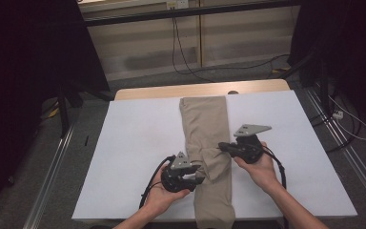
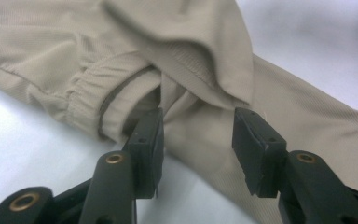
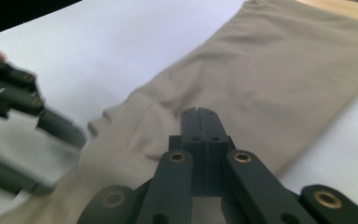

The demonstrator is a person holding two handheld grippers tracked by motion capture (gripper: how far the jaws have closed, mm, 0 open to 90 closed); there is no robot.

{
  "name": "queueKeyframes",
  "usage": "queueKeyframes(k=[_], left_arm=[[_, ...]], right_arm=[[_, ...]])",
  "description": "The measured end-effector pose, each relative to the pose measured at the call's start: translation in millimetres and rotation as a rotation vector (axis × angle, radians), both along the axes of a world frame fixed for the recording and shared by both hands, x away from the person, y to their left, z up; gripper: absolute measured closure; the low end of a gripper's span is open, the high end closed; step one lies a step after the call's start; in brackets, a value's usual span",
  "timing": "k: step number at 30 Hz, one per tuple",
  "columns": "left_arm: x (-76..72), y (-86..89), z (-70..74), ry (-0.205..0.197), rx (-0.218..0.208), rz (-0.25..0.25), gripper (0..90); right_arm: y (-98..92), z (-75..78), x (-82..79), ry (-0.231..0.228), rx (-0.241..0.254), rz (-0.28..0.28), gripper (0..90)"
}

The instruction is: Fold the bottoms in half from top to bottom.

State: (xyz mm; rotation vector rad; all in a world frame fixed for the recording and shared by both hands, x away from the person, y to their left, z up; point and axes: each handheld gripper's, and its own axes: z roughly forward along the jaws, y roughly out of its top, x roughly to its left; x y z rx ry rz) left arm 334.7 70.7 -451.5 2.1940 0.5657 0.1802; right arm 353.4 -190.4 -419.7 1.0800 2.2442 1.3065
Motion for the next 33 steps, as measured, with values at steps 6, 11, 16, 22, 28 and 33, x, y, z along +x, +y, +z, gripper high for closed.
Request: queueKeyframes(k=[6, 11, 16, 22, 28, 33], left_arm=[[1.4, -1.4, 0.4, -0.003, -0.004, -0.012, 65.3], [3.9, -8.9, 1.5, -0.010, -0.012, -0.016, 69.9], [3.4, -23.9, 1.8, -0.033, 0.011, -0.056, 68.1], [7.1, -36.4, -9.4, -0.078, 0.093, -0.035, 79.0], [12.2, -20.9, 5.8, -0.030, -0.001, 0.001, 90.0], [14.7, -11.8, 15.7, -0.022, -0.049, 0.018, 90.0]], right_arm=[[-26.8, -18.3, -28.8, 0.053, -0.054, -0.022, 90.0], [-35.7, -26.6, -48.0, 0.100, -0.084, 0.005, 90.0], [-31.8, -19.5, -67.6, 0.066, -0.088, 0.004, 76.0], [-22.1, -19.4, -83.3, 0.073, -0.074, 0.032, 60.3], [-6.7, -29.6, -87.2, 0.121, -0.101, 0.082, 45.9], [12.9, -34.9, -86.7, 0.114, -0.156, 0.115, 52.5]])
